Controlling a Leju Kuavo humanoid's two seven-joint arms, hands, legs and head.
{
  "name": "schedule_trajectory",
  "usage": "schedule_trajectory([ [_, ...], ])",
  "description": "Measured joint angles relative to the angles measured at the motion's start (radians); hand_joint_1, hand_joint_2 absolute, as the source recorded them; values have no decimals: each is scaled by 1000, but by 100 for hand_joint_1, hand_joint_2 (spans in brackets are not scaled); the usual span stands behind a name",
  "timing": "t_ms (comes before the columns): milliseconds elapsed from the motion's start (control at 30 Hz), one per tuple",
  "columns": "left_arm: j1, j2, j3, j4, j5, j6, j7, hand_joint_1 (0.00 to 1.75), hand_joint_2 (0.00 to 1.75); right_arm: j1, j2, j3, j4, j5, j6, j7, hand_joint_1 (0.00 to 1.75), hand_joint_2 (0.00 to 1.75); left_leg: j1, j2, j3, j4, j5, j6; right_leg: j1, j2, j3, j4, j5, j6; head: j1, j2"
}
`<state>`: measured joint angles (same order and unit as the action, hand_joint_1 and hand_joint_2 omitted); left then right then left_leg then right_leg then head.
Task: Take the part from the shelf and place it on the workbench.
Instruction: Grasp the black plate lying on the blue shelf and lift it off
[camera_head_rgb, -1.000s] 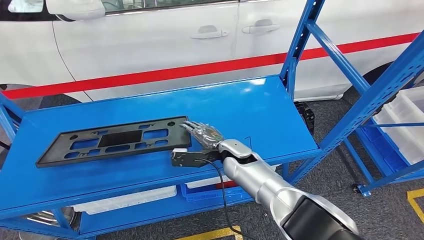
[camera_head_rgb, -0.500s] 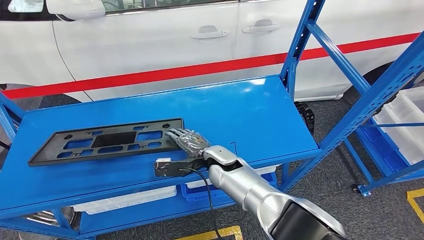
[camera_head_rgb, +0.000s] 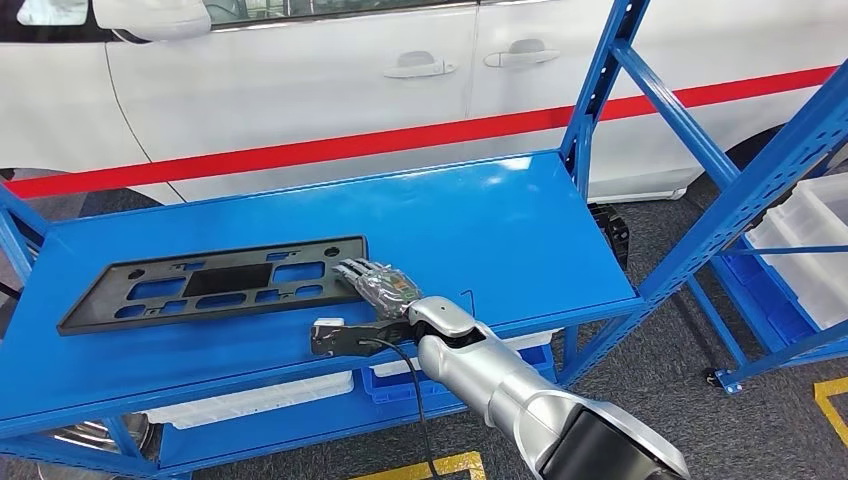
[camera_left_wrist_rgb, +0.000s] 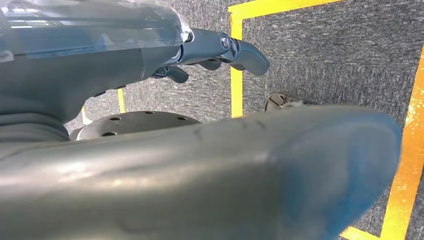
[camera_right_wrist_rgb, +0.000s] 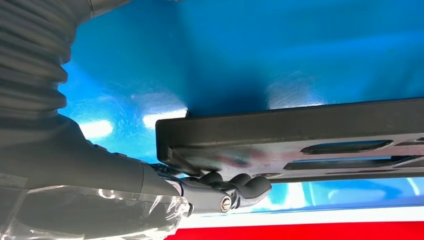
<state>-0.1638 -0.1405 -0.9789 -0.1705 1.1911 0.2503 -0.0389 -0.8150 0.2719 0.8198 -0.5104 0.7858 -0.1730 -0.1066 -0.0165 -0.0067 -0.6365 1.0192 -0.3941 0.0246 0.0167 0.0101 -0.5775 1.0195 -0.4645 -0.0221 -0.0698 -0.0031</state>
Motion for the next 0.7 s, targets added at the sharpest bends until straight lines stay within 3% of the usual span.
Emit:
schedule_trajectory([
  [300, 2, 0, 0, 0, 3, 5, -7, 0, 0, -2, -8, 0, 1, -1, 12, -13, 0, 175, 0, 0, 1, 0, 0, 0, 0, 0, 1, 0, 0, 0, 0, 0],
  [700, 16, 10, 0, 0, 24, 5, -25, 0, 0, -38, -69, -13, 17, -38, -26, -41, 0, 175, 0, 0, 1, 0, 0, 0, 0, 0, 1, 0, 0, 1, 0, 0],
])
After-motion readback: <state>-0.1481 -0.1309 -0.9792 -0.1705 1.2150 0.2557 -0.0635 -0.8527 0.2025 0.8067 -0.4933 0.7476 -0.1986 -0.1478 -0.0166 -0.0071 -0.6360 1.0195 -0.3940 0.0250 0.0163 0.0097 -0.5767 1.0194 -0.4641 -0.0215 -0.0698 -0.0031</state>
